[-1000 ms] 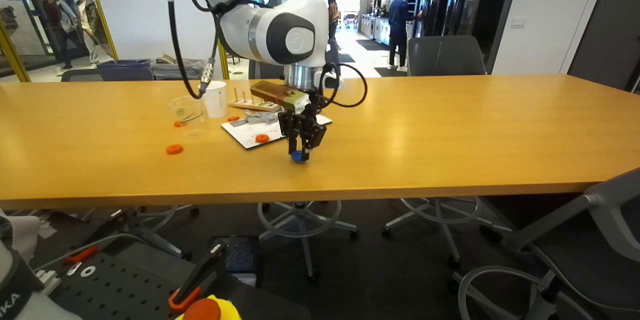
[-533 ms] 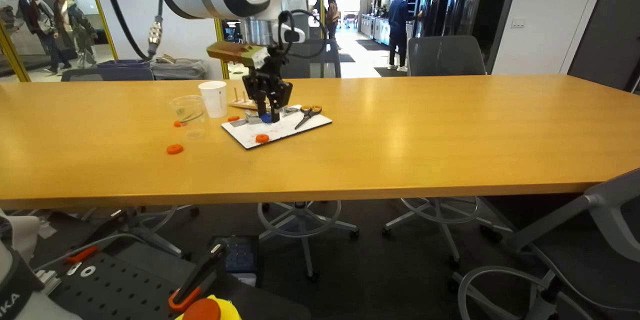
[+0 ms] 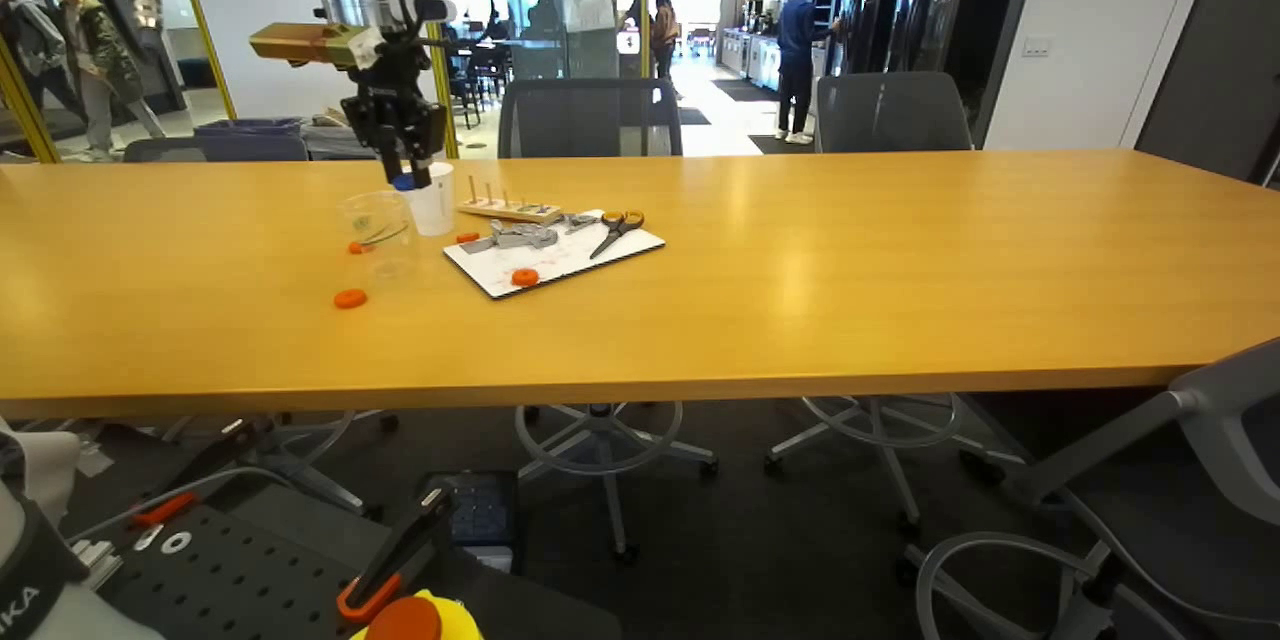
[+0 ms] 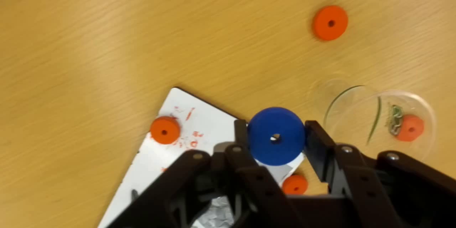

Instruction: Put the blue disc in the clear cup and the orange discs in the white cup

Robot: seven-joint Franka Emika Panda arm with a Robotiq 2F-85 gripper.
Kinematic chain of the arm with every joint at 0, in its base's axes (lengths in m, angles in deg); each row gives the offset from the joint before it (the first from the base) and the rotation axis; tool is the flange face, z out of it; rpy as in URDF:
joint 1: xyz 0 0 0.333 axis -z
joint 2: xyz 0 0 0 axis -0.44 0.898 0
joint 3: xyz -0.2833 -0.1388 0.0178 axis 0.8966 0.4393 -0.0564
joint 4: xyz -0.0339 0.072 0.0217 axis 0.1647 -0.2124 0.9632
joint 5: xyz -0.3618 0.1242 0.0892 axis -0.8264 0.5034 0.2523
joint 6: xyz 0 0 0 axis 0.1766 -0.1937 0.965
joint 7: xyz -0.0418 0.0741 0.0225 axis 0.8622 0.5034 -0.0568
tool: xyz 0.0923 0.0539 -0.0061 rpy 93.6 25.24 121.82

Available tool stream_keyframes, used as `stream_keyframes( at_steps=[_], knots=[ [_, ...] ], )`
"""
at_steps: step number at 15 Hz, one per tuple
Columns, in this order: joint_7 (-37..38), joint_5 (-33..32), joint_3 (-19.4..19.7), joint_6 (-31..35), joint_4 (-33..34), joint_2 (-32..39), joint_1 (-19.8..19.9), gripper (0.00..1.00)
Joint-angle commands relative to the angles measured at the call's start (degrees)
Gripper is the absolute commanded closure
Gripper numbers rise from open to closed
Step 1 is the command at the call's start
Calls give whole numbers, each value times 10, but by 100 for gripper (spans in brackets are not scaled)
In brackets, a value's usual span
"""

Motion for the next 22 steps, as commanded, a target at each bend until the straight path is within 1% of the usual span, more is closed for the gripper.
stream_keyframes(
  at_steps=[1, 4, 8, 13, 18, 19, 20, 21, 22],
  knots=[
    [24, -3, -30, -16, 24, 8, -23, 77],
    [38, -9, -45, -9, 43, 26, -34, 77],
    [35, -7, -50, -5, 75, 62, -43, 77],
    [45, -16, -43, -3, 116, 116, -51, 77],
    [43, -12, -35, -10, 141, 144, -56, 77],
    [44, -11, -33, -12, 143, 148, -56, 67],
    [44, -9, -32, -13, 144, 148, -56, 31],
    [47, -12, -29, -13, 144, 148, -56, 30],
    [50, -14, -25, -14, 142, 145, -55, 24]
  ],
)
